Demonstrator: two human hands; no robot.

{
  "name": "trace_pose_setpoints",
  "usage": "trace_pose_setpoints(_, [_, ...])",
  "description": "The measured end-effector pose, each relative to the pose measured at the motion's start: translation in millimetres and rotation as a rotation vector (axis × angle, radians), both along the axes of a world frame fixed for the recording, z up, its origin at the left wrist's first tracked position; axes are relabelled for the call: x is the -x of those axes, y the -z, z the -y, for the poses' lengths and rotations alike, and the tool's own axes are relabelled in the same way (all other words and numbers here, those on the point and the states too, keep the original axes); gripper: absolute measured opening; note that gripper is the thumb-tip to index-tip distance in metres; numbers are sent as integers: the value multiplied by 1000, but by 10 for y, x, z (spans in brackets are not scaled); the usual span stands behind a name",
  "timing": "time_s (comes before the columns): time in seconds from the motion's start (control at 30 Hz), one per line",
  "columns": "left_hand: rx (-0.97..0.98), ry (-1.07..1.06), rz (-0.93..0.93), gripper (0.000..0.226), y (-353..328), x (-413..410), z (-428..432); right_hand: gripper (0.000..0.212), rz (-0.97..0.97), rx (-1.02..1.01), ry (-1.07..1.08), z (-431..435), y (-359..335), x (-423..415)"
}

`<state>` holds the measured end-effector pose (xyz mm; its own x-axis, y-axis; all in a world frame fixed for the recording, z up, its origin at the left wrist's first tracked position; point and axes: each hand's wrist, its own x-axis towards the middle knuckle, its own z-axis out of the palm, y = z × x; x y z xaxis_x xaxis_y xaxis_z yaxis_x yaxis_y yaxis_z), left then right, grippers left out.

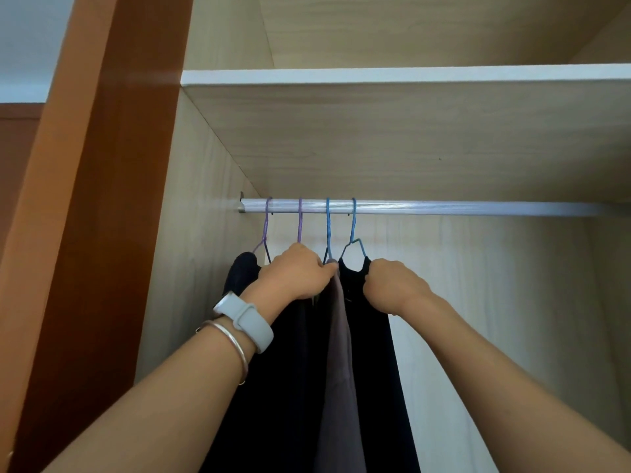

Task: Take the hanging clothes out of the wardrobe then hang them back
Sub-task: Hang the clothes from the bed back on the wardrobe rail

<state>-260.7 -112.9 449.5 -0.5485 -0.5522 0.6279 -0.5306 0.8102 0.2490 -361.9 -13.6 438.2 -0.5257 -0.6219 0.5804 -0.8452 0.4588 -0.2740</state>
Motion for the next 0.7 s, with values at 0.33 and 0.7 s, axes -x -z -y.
trace_pose_setpoints(0.33, [46,216,-382,56,747,-191,-146,41,362,414,-366,-179,632,12])
trace_pose_setpoints(0.7, [-766,156,-445,47,3656,-569,-540,34,1009,253,-514,-509,3416,-118])
